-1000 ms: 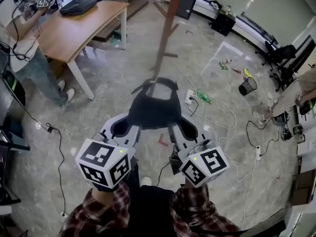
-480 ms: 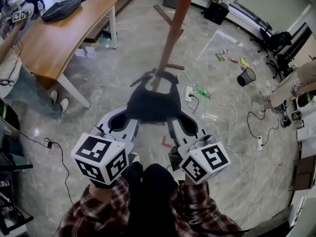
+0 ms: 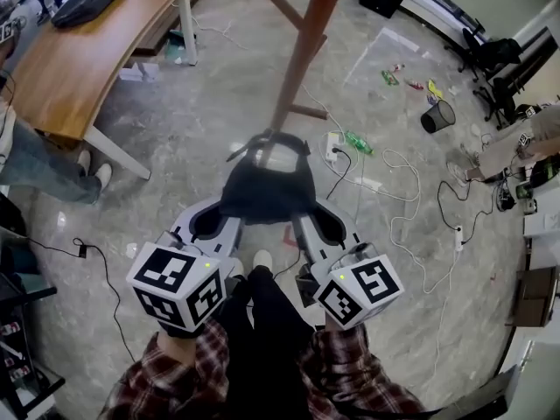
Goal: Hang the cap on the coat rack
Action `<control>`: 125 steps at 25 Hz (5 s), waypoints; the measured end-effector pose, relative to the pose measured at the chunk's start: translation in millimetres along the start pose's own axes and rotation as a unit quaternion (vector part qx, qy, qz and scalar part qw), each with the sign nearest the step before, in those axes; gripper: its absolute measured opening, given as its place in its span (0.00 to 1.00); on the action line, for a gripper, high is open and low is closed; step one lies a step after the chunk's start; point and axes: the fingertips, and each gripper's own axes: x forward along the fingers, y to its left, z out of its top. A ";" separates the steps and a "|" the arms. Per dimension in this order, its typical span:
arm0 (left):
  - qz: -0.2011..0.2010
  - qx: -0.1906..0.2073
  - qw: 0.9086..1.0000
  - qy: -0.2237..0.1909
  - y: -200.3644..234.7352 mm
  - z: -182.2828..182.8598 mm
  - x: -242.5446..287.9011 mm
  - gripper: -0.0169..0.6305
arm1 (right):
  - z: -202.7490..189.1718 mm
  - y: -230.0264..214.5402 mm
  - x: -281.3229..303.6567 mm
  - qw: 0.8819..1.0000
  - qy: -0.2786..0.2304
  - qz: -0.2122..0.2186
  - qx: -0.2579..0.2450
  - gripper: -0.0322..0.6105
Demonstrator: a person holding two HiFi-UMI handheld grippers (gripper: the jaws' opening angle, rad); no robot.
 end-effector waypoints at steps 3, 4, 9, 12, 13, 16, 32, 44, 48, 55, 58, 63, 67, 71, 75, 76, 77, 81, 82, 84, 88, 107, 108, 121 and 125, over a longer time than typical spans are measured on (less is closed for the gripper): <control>0.013 -0.009 1.000 0.010 9.5 -13.3 12.5 0.06 | -15.5 -12.5 9.2 1.000 0.019 0.003 0.002 0.09; 0.019 -0.011 1.000 0.013 13.9 -18.7 17.2 0.06 | -21.9 -16.9 13.1 1.000 0.026 0.004 0.003 0.09; 0.039 -0.029 0.998 0.029 41.8 -54.6 50.9 0.06 | -61.7 -47.2 37.9 0.998 0.056 0.005 0.009 0.09; 0.048 -0.041 0.997 0.039 61.2 -75.7 72.8 0.06 | -86.6 -66.0 55.3 0.998 0.064 0.001 0.014 0.09; 0.050 -0.046 0.997 0.042 67.0 -82.0 79.8 0.06 | -94.4 -72.2 60.5 0.998 0.067 -0.001 0.016 0.09; 0.054 -0.055 0.996 0.048 85.5 -98.5 98.8 0.06 | -115.7 -88.2 77.3 0.997 0.073 -0.006 0.020 0.09; 0.059 -0.062 0.993 0.081 142.6 -150.6 162.1 0.06 | -181.0 -139.9 128.0 0.994 0.102 -0.035 0.003 0.09; 0.052 -0.038 0.993 0.096 169.6 -168.0 218.0 0.06 | -206.8 -187.1 160.9 0.992 0.110 -0.058 -0.013 0.09; 0.051 -0.051 0.993 0.098 176.3 -170.8 236.4 0.06 | -210.3 -202.0 169.9 0.992 0.114 -0.061 -0.013 0.09; 0.059 -0.051 0.991 0.105 187.0 -166.8 252.0 0.06 | -210.3 -212.0 183.6 0.991 0.122 -0.058 -0.009 0.09; 0.061 -0.054 0.991 0.103 184.5 -167.1 251.7 0.06 | -211.3 -212.7 181.2 0.991 0.122 -0.053 -0.005 0.09; 0.069 -0.047 0.992 0.095 184.0 -165.0 247.4 0.06 | -211.1 -209.2 180.4 0.992 0.124 -0.038 0.001 0.10; 0.068 -0.028 0.993 0.093 184.2 -163.6 242.6 0.18 | -210.7 -202.4 180.8 0.992 0.121 -0.021 0.007 0.19; 0.058 -0.036 0.993 0.093 185.6 -167.4 234.9 0.32 | -209.8 -199.4 177.9 0.993 0.119 -0.022 0.005 0.23; 0.063 -0.034 0.994 0.081 186.3 -166.9 226.8 0.33 | -209.6 -200.1 169.6 0.993 0.113 -0.030 0.005 0.25; 0.063 -0.034 0.994 0.080 185.8 -166.3 225.0 0.33 | -209.9 -200.3 167.8 0.993 0.113 -0.030 0.005 0.25; 0.063 -0.033 0.994 0.080 185.2 -166.1 223.3 0.33 | -210.4 -200.3 166.1 0.993 0.114 -0.031 0.006 0.25; 0.063 -0.032 0.994 0.088 182.0 -171.6 216.5 0.33 | -214.3 -198.2 158.9 0.992 0.117 -0.034 0.011 0.25; 0.063 -0.032 0.994 0.089 180.6 -173.6 214.6 0.33 | -216.4 -196.7 157.0 0.992 0.119 -0.035 0.011 0.25; 0.062 -0.027 0.994 0.089 177.0 -175.7 211.0 0.33 | -221.3 -193.2 153.5 0.992 0.124 -0.036 0.014 0.25; 0.063 -0.014 0.994 0.090 167.7 -169.2 197.6 0.33 | -221.8 -178.1 145.5 0.990 0.133 -0.040 0.023 0.25; -0.027 0.043 0.998 -0.023 -1.4 10.9 88.1 0.08 | -7.2 -55.0 48.2 1.000 0.014 0.022 -0.010 0.08; -0.030 0.045 0.998 -0.029 -9.7 16.3 81.9 0.08 | 1.3 -48.6 41.6 0.999 0.009 0.027 -0.014 0.08; -0.033 0.056 0.992 -0.105 -45.9 62.0 24.8 0.04 | 56.9 -13.2 -0.1 0.996 -0.030 0.061 -0.053 0.07; -0.044 0.064 0.992 -0.104 -53.9 67.5 26.1 0.04 | 58.2 -9.7 2.7 0.996 -0.029 0.070 -0.048 0.07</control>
